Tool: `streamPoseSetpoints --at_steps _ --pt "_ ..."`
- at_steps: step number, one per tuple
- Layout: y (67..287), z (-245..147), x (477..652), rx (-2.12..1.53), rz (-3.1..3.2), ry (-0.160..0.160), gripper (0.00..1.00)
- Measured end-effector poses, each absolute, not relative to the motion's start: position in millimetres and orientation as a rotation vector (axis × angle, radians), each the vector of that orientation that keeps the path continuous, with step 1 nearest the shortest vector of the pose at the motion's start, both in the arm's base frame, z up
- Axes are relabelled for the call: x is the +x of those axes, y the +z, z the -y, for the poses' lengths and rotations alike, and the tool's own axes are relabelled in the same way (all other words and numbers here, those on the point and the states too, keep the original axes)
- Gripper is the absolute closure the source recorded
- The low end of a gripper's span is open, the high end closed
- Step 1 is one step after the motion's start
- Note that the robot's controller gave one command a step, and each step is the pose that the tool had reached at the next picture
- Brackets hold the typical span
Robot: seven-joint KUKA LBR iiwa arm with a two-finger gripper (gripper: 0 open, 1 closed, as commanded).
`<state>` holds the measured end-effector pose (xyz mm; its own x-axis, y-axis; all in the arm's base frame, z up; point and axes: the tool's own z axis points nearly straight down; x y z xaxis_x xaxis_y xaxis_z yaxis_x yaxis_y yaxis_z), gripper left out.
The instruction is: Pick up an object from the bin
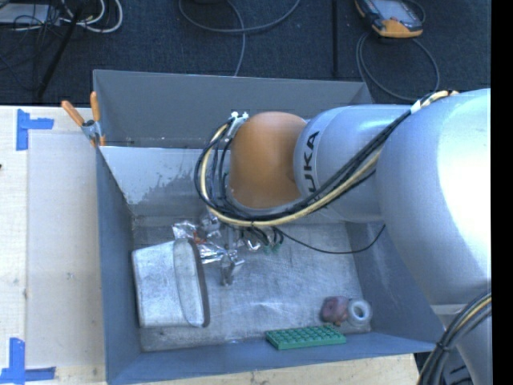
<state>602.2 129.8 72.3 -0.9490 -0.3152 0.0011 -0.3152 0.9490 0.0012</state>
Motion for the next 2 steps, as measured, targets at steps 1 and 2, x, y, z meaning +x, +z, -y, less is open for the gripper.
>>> streamPoseSetpoints --at_steps 1,2 --pt "76.6 -129.9 606.4 0.499 3.118 -0.003 1.0" --pt "222.4 -70.9 581.3 0.731 3.063 0.003 1.0"
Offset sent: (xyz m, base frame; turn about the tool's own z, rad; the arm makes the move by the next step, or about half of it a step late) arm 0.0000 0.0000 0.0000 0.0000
